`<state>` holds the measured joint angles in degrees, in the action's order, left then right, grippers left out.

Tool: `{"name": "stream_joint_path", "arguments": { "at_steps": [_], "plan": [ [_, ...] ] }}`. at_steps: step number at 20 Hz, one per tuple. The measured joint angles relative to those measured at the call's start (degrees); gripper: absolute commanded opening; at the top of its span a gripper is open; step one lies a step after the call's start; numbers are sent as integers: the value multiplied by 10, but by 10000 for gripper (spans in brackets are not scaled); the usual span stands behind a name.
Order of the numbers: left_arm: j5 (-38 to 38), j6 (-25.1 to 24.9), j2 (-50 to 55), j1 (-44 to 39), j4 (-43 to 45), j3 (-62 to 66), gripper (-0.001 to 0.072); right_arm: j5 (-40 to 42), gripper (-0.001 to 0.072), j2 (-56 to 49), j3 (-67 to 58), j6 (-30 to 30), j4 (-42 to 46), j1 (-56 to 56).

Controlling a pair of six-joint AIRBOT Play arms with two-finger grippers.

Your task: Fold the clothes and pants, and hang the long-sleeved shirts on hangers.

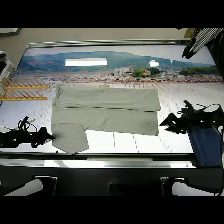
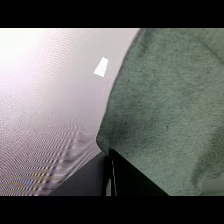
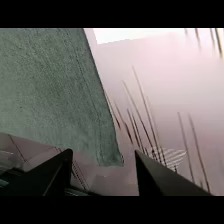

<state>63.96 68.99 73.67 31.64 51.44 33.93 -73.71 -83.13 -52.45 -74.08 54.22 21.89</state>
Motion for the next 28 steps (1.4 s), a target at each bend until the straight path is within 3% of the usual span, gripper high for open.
{"name": "stream_joint_path", "arguments": {
  "at_steps": [4, 6, 7, 8, 9, 14, 17, 22, 28],
  "plan": [
    [0, 0, 0, 0, 0, 1, 16, 32, 452, -5, 29, -6, 5, -36],
    [0, 0, 0, 0, 0, 2, 16, 41, 385, -5, 34, -14, 4, -45],
    [0, 0, 0, 0, 0, 2, 15, 45, 306, -6, 36, -16, 4, -47],
    [0, 0, 0, 0, -1, 2, 15, 50, 152, -7, 37, -16, 5, -50],
    [0, 0, 0, 0, -2, 2, 15, 54, 44, -7, 39, -16, 7, -51],
    [26, 2, -7, 0, -28, 20, 14, 28, 42, 10, 40, 2, -28, -54],
    [57, 27, -44, 0, -33, 38, 13, 1, 42, 54, 40, -25, -17, -54],
    [113, 111, -174, 0, -19, 50, 13, -82, 42, 158, 40, -108, 93, -54],
    [144, 151, -249, -29, -24, 61, 12, -117, 42, 230, 35, -169, 199, -54]
  ]
}}
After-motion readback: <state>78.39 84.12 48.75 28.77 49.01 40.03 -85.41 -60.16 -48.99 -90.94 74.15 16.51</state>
